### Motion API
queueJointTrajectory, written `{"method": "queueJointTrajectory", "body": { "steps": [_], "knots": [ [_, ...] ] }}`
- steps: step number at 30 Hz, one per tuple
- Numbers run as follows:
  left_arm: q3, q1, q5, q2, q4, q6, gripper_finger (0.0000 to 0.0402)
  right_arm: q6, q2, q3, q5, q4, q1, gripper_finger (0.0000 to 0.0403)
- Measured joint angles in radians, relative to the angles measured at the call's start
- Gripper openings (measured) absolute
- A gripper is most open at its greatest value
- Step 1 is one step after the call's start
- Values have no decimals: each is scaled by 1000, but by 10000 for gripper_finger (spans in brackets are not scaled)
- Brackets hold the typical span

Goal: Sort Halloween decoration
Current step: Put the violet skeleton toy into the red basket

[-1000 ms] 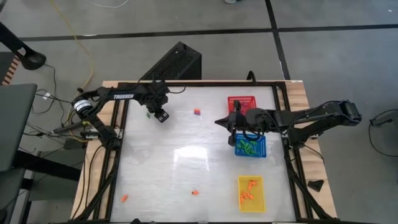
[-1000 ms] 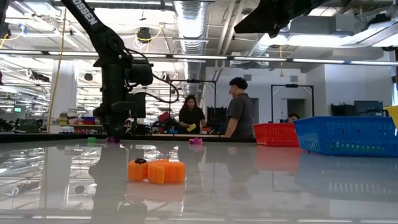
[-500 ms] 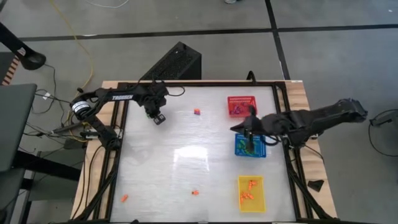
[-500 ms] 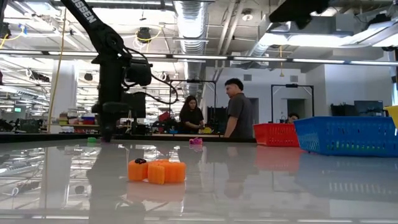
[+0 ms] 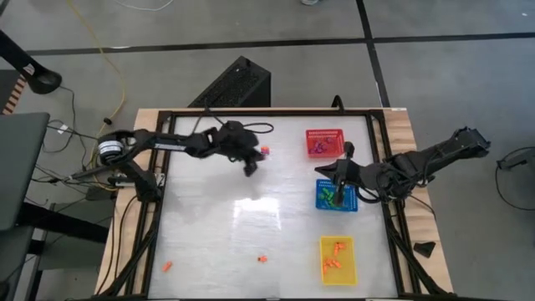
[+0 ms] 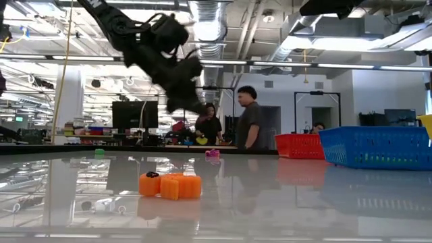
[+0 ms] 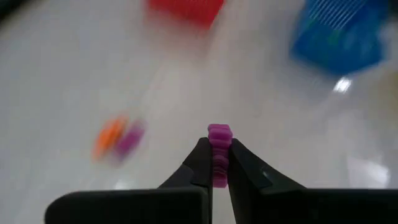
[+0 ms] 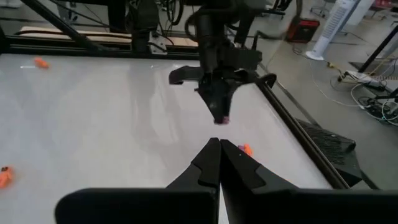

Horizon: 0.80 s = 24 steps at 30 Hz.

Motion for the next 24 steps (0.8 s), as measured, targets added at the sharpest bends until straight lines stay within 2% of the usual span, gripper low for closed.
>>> {"method": "queueJointTrajectory", "body": {
  "steps": [2, 4, 10, 16, 21, 24],
  "knots": [
    [30, -31, -1, 52, 142, -6, 8, 0, 0, 0, 1, 0, -1, 32],
    [109, -48, -3, 126, 191, -11, 8, -1, 1, 0, 0, -2, -6, 32],
    [494, -48, 5, 410, 60, -1, 9, -3, 2, 0, 3, -52, -44, 32],
    [863, -21, 11, 634, -56, -10, 10, -3, 2, 0, 1, -93, -84, 32],
    [1086, -12, 61, 783, -186, -41, 14, 3, 2, 0, 1, -169, -112, 32],
    [1159, -12, 79, 833, -231, -30, 34, 24, 2, 0, 2, -216, -119, 32]
  ]
}}
